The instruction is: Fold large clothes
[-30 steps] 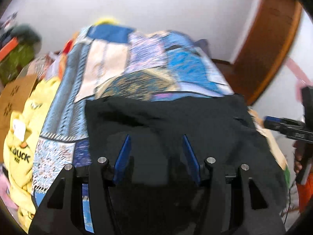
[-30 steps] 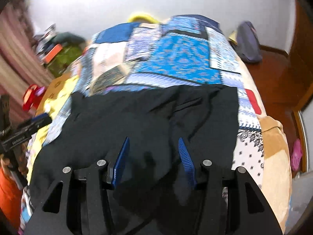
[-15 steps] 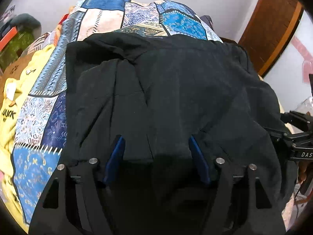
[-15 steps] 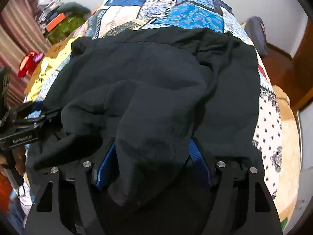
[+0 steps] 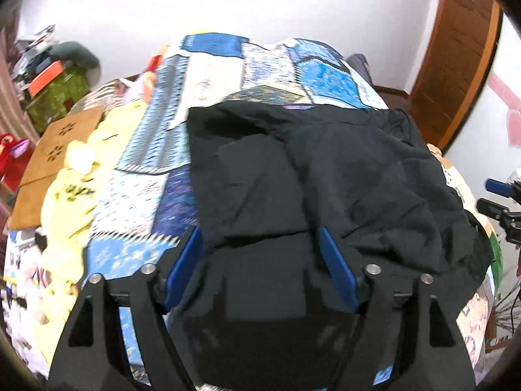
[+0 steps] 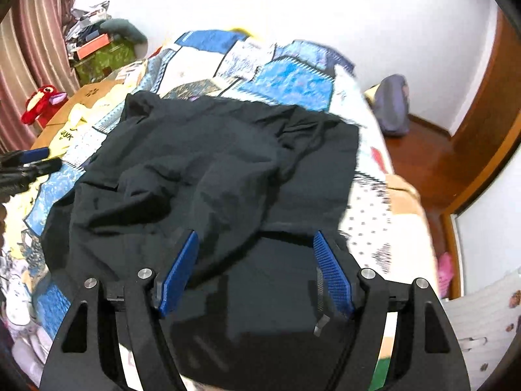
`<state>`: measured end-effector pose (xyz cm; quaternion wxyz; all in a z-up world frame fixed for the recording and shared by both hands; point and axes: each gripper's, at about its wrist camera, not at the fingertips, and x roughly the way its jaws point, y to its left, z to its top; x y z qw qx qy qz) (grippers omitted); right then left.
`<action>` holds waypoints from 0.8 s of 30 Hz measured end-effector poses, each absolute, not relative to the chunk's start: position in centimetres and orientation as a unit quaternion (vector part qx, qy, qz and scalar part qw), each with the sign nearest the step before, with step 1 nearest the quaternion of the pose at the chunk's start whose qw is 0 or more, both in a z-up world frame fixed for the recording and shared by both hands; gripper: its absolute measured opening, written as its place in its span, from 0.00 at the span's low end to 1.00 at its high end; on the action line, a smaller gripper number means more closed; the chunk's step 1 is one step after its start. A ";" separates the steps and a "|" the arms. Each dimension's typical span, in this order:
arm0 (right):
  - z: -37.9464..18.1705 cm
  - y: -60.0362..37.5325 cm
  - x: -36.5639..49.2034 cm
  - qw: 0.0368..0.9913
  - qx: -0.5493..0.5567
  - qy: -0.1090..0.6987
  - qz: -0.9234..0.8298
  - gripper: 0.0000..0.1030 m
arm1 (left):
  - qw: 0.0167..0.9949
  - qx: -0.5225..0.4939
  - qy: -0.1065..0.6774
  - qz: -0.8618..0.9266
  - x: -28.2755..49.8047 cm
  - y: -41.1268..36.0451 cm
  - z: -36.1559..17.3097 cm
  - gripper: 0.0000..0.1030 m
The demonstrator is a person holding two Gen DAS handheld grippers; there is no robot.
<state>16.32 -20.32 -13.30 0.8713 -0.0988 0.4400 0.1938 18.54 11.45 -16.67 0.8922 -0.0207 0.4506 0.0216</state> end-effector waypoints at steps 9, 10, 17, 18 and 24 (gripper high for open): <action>-16.1 -25.1 15.7 0.856 -0.059 0.491 0.151 0.68 | 0.852 -0.086 0.514 0.051 13.6 17.9 -20.8 0.81; -16.5 -25.6 15.6 0.853 -0.061 0.499 0.142 0.68 | 0.844 -0.102 0.524 0.051 13.0 18.9 -21.8 0.81; -19.5 -29.8 15.8 0.837 -0.060 0.532 0.109 0.68 | 0.798 -0.197 0.568 0.038 11.4 22.2 -26.9 0.81; -20.0 -30.2 16.0 0.834 -0.058 0.538 0.109 0.68 | 0.794 -0.210 0.569 0.034 11.3 22.4 -27.4 0.81; -21.9 -32.0 16.4 0.819 -0.022 0.559 0.131 0.68 | 0.774 -0.252 0.580 0.012 12.5 22.3 -30.3 0.81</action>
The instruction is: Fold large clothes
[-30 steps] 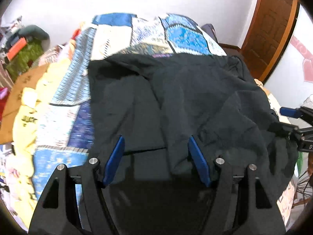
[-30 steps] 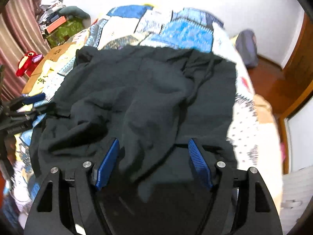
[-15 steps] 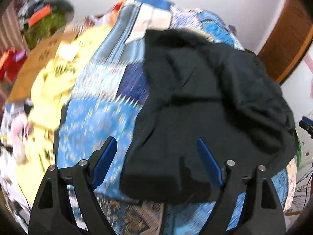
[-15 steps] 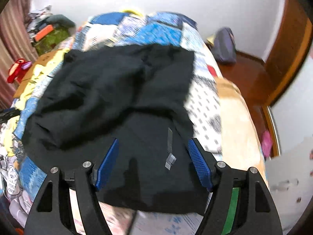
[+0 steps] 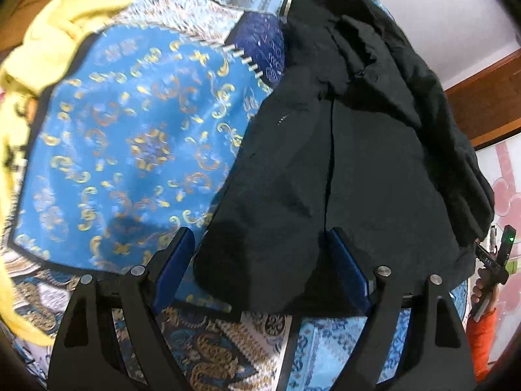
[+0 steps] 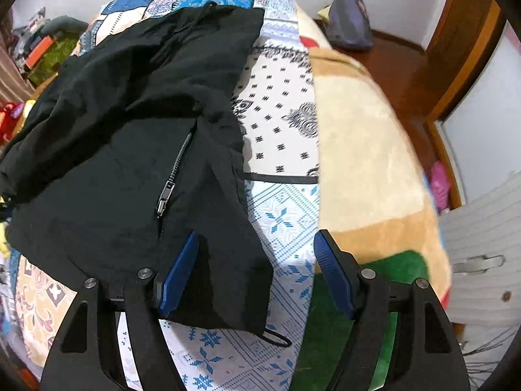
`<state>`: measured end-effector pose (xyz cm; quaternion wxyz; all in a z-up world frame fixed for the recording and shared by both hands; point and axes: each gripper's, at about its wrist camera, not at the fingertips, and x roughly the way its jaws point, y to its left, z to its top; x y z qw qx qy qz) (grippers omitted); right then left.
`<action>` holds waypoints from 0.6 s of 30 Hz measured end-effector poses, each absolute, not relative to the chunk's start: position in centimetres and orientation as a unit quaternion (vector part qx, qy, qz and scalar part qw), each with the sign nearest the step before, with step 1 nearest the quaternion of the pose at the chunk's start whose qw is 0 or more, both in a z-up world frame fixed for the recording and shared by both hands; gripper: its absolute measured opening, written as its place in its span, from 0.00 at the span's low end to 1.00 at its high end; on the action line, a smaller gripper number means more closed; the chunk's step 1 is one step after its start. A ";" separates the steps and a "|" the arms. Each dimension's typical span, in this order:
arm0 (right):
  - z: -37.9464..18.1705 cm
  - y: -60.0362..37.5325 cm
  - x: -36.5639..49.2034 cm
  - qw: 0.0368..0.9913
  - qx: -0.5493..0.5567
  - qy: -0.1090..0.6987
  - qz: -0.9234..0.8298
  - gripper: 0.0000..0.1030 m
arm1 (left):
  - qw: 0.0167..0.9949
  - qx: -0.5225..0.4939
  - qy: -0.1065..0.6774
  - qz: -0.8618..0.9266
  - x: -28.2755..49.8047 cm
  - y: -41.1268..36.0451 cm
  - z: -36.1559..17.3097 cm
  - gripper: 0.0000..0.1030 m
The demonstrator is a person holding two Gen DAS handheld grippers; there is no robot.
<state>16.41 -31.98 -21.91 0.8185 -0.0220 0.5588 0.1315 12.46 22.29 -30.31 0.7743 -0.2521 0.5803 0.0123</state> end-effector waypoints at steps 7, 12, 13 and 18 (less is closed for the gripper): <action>-23.7 -31.6 17.9 0.805 0.031 0.569 0.164 0.68 | 0.763 -0.297 0.574 0.013 13.4 22.6 -32.7 0.81; -24.3 -31.6 18.5 0.796 0.059 0.569 0.199 0.38 | 0.770 -0.307 0.558 -0.015 12.5 22.3 -31.7 0.50; -24.2 -31.6 18.4 0.790 0.070 0.570 0.214 0.31 | 0.770 -0.313 0.556 -0.026 12.3 22.3 -31.1 0.32; -22.6 -30.1 17.2 0.790 0.060 0.566 0.226 0.09 | 0.785 -0.269 0.557 -0.014 12.2 20.5 -28.4 0.20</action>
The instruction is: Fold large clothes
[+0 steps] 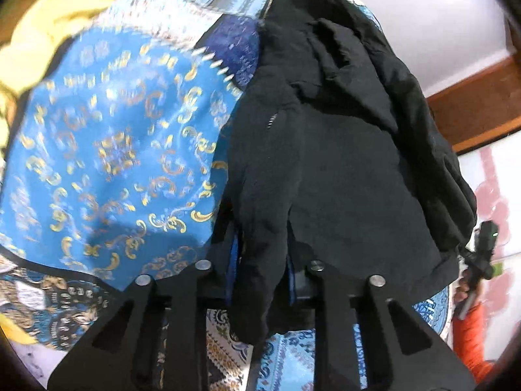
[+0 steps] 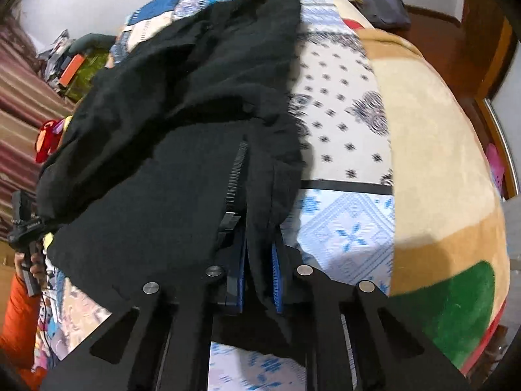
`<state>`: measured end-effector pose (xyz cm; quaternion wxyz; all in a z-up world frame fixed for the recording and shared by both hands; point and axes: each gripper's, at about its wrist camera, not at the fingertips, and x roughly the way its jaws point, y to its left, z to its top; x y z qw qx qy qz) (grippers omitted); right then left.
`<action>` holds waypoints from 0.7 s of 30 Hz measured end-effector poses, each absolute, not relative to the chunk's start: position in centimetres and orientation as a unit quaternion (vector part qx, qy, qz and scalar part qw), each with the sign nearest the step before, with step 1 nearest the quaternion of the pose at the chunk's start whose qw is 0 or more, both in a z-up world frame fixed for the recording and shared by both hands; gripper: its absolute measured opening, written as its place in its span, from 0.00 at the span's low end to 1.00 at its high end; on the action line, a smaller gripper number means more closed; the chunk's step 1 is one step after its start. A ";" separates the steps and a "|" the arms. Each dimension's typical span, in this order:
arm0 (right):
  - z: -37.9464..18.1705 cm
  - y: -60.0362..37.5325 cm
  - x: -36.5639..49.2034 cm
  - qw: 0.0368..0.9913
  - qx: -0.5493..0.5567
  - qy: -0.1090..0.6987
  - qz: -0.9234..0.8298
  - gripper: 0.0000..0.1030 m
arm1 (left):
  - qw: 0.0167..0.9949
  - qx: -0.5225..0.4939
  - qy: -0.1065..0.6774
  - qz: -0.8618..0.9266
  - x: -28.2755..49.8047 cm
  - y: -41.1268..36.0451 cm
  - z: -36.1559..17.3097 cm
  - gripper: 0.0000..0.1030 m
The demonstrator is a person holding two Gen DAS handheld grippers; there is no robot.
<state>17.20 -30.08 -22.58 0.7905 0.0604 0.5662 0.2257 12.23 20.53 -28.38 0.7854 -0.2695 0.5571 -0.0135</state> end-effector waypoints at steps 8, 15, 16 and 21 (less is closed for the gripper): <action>-15.6 -28.3 17.0 0.826 0.056 0.485 0.282 0.07 | 0.825 -0.280 0.487 -0.067 14.7 18.8 -19.5 0.15; -11.3 -26.2 21.2 0.852 0.072 0.425 0.298 0.07 | 0.834 -0.325 0.432 -0.112 20.6 19.0 -13.2 0.14; -11.1 -25.7 22.2 0.854 0.072 0.420 0.298 0.07 | 0.834 -0.334 0.424 -0.114 21.5 19.6 -12.6 0.14; -11.1 -25.5 26.8 0.863 0.102 0.415 0.269 0.06 | 0.838 -0.350 0.406 -0.101 26.2 22.0 -11.7 0.14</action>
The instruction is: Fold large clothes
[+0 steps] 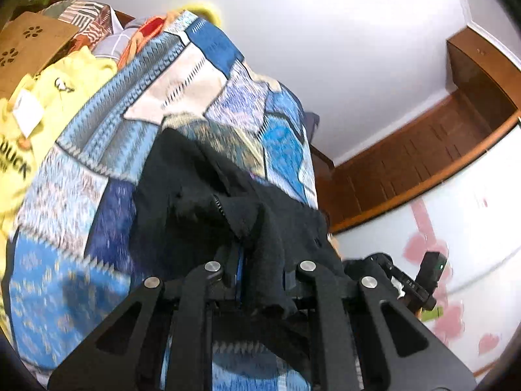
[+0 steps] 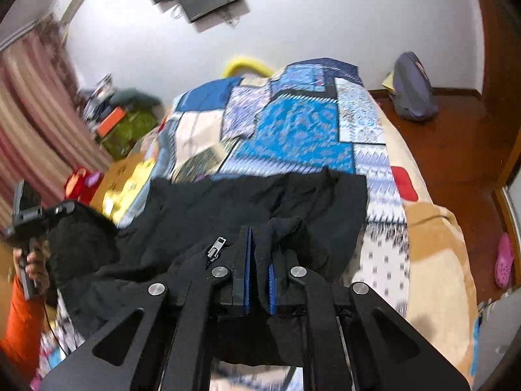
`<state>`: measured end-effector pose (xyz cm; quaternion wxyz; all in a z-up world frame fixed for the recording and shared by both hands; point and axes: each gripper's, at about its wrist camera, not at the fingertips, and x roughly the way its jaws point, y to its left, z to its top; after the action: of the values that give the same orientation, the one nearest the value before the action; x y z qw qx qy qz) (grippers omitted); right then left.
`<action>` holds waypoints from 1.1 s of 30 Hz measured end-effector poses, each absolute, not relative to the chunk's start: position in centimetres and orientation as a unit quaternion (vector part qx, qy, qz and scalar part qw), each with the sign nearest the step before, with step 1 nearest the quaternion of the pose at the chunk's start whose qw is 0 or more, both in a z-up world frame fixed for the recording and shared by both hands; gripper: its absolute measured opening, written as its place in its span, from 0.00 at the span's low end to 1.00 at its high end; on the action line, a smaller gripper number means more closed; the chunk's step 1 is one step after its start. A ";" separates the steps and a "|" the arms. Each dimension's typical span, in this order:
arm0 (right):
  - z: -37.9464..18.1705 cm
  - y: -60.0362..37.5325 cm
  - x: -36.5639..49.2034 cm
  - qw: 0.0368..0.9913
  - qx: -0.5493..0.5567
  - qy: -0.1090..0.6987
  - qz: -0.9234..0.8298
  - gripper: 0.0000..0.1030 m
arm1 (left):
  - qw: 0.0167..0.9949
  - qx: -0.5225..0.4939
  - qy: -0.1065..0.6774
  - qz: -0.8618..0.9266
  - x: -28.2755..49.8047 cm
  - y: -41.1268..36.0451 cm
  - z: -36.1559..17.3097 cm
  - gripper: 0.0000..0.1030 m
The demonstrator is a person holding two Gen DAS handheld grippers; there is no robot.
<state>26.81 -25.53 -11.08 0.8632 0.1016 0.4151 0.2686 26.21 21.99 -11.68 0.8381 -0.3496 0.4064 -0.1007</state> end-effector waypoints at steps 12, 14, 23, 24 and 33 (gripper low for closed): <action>-19.8 -26.7 39.1 0.830 0.182 0.485 0.206 0.06 | 0.802 -0.412 0.433 0.003 39.0 27.6 -23.9 0.14; -20.9 -26.2 40.0 0.824 0.180 0.493 0.212 0.06 | 0.798 -0.402 0.449 0.000 40.1 27.3 -25.8 0.15; -19.7 -28.6 39.6 0.801 0.157 0.524 0.241 0.07 | 0.808 -0.357 0.469 -0.019 41.1 26.3 -27.7 0.16; -19.2 -28.9 39.5 0.803 0.153 0.522 0.242 0.08 | 0.810 -0.350 0.470 -0.016 41.1 26.2 -27.5 0.16; -15.7 -32.2 36.3 0.797 0.138 0.523 0.270 0.08 | 0.823 -0.295 0.485 0.017 41.2 24.5 -27.0 0.16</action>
<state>36.29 -32.23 -15.72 0.7967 0.1378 0.5229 0.2697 41.18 24.52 -27.03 0.8232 -0.2949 0.4849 0.0169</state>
